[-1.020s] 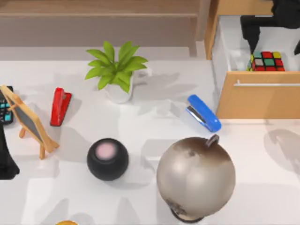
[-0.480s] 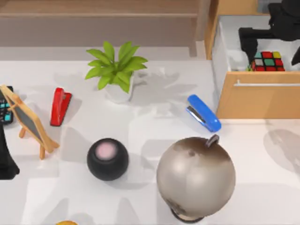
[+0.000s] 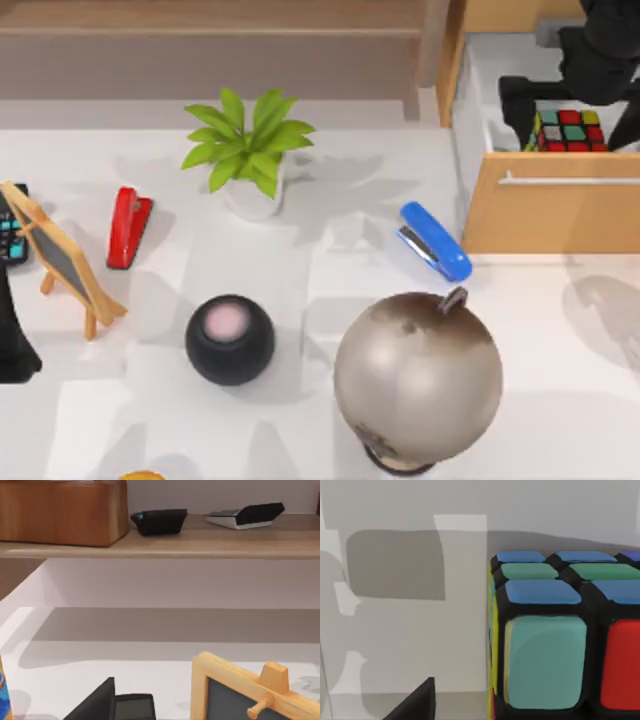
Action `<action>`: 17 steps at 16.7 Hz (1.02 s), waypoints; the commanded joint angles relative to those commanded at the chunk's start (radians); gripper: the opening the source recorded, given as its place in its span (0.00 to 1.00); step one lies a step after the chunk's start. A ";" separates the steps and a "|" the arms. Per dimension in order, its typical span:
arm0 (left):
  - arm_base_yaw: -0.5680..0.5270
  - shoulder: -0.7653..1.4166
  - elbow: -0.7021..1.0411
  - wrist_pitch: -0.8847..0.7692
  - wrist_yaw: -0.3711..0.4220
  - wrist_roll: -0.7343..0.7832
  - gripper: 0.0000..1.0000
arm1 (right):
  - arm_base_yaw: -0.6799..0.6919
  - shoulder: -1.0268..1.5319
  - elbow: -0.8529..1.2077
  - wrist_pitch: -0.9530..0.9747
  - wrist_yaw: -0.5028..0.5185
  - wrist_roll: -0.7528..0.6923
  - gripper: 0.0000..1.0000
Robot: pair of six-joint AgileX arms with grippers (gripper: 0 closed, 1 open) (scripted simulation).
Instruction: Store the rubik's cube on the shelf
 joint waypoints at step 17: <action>0.000 0.000 0.000 0.000 0.000 0.000 1.00 | 0.000 0.000 0.000 0.000 0.000 0.000 0.00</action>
